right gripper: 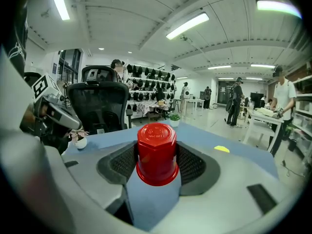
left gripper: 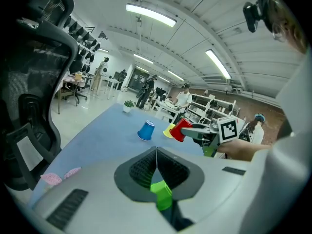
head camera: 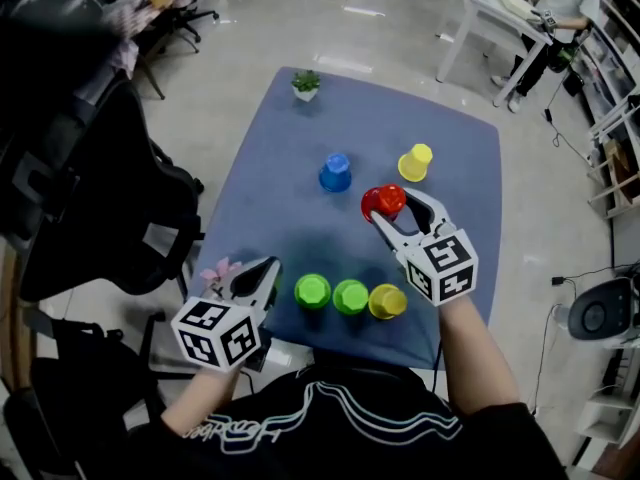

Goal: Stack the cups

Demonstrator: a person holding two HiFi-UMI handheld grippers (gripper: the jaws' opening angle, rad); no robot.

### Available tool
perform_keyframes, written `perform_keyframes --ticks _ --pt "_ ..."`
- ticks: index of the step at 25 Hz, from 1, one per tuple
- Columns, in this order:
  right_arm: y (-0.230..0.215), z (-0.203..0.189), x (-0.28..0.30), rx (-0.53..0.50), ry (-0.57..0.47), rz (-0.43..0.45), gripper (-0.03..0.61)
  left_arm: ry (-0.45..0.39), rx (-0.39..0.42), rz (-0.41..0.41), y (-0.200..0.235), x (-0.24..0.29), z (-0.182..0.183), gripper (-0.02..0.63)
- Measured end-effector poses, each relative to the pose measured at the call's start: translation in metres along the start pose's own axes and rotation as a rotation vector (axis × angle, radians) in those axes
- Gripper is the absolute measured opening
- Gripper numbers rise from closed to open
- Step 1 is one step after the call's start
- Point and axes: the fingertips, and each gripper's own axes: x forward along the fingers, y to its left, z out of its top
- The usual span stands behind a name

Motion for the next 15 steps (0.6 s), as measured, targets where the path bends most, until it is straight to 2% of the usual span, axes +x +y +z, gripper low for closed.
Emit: perform_keyframes --ticks 15 --pt "0.075 0.031 -0.045 -0.033 -0.080 0.098 0.261 -0.020 0.014 -0.007 -0.015 -0.035 -0.012 0.026"
